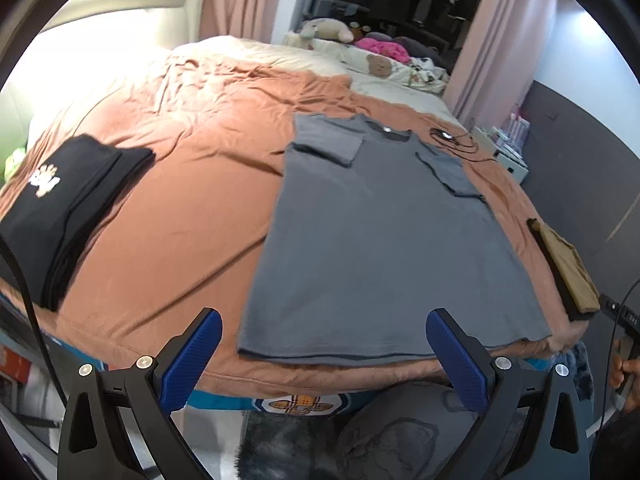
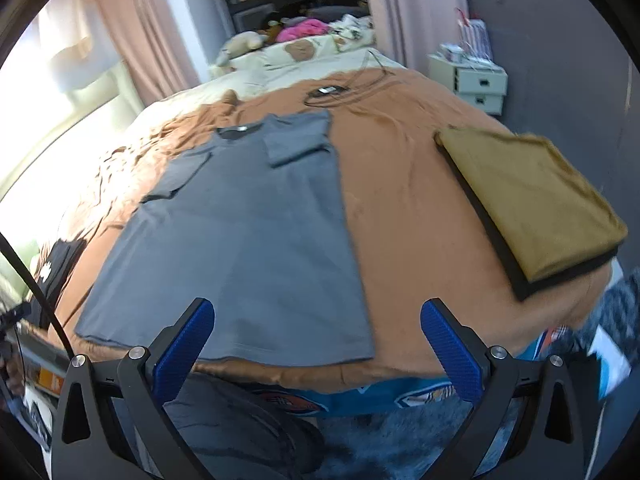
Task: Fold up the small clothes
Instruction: 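Lift both tools back above the shirt, then move both grippers to the shirt hem and grasp it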
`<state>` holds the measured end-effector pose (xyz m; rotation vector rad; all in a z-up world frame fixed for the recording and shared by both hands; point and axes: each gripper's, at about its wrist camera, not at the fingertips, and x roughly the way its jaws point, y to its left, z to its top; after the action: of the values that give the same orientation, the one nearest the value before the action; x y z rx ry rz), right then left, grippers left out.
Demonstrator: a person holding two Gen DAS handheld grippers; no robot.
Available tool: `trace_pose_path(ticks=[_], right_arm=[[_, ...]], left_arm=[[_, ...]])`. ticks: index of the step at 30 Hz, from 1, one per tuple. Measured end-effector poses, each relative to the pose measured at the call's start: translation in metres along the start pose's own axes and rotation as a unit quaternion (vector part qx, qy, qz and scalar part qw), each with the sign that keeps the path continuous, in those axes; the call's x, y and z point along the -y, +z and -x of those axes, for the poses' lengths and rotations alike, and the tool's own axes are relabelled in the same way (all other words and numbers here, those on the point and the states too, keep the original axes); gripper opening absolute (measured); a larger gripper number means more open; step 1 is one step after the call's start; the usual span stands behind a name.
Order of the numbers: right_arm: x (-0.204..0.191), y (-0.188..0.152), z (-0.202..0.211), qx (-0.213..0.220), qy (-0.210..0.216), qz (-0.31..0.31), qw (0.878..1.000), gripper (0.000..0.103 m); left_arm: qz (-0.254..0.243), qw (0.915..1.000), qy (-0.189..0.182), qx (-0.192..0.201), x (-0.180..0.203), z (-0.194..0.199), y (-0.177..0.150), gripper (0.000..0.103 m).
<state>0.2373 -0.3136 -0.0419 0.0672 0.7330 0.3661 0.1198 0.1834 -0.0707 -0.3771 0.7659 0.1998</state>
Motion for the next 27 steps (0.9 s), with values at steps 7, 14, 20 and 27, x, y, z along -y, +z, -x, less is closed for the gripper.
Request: trace_pose_path(ticks=[7,14,20,27], right_arm=[[0.017,0.003,-0.034,-0.025,0.017,-0.016,0.999,0.103],[0.038,0.003,-0.074,-0.052,0.042,-0.071,0.995,0.103],[0.050,0.005,-0.095,-0.060,0.066,-0.076,0.993,0.100],[0.060,0.003,-0.118,-0.088,0.106,-0.096,0.986,0.088]], left_arm=[[0.066,0.9976,-0.012,-0.016,-0.030,-0.024,-0.010,0.099],[0.136,0.9887,-0.025,-0.057,-0.055,-0.062,-0.021,0.085],[0.216,0.9692,-0.063,-0.101,-0.079,-0.097,-0.031,0.074],[0.248,0.9600,-0.057,-0.116,-0.090,-0.105,-0.027,0.072]])
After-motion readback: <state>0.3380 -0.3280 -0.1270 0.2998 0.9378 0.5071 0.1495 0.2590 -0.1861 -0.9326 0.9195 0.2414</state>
